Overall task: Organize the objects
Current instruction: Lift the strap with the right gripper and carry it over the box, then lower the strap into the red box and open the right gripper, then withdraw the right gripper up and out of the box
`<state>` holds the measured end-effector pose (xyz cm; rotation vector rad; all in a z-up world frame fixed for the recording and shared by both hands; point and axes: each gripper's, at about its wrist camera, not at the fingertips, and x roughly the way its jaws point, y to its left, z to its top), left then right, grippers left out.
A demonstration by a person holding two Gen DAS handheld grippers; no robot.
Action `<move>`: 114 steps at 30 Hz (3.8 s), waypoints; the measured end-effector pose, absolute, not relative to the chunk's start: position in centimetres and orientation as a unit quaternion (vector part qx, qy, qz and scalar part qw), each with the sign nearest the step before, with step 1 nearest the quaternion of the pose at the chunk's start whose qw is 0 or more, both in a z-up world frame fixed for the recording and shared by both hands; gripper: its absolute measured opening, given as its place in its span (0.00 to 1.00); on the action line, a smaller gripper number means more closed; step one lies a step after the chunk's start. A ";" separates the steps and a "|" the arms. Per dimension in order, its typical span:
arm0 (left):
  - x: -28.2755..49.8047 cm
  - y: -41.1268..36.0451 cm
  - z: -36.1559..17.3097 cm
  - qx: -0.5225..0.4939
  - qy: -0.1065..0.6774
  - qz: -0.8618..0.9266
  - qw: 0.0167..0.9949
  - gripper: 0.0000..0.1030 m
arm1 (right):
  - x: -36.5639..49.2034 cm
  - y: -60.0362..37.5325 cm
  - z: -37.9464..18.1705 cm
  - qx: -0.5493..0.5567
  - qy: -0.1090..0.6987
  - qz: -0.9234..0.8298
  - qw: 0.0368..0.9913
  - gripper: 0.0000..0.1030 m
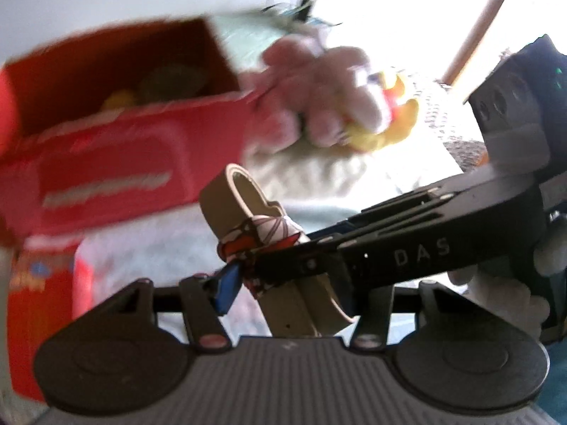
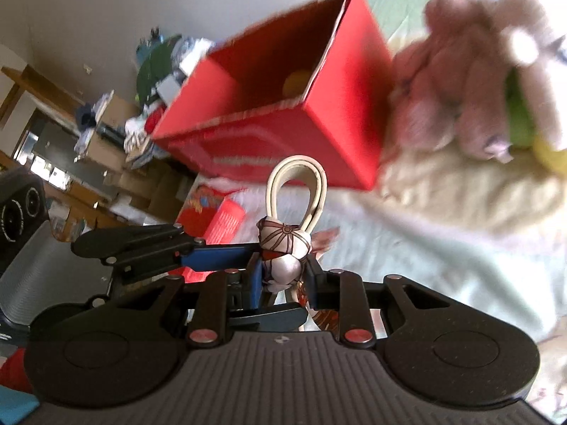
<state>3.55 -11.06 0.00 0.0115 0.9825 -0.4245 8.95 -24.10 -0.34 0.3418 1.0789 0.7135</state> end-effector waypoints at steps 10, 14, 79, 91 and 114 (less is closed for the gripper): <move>5.2 -13.7 6.8 0.041 0.375 -0.258 0.890 0.52 | 10.5 -25.5 6.0 0.176 0.403 0.315 0.841 0.25; 6.7 -12.5 9.0 0.046 0.345 -0.258 0.901 0.53 | 12.3 -23.7 7.6 0.169 0.379 0.318 0.852 0.25; 25.3 5.1 -1.5 0.083 0.570 -0.124 0.808 0.70 | 26.7 -9.3 -3.5 0.158 0.602 0.190 0.760 0.31; 25.4 4.9 -1.6 0.104 0.560 -0.105 0.815 0.71 | 24.9 -10.6 -1.9 0.192 0.555 0.171 0.791 0.29; 20.7 3.0 2.1 0.134 0.487 -0.025 0.863 0.67 | 19.5 -11.7 0.8 0.170 0.444 0.150 0.867 0.28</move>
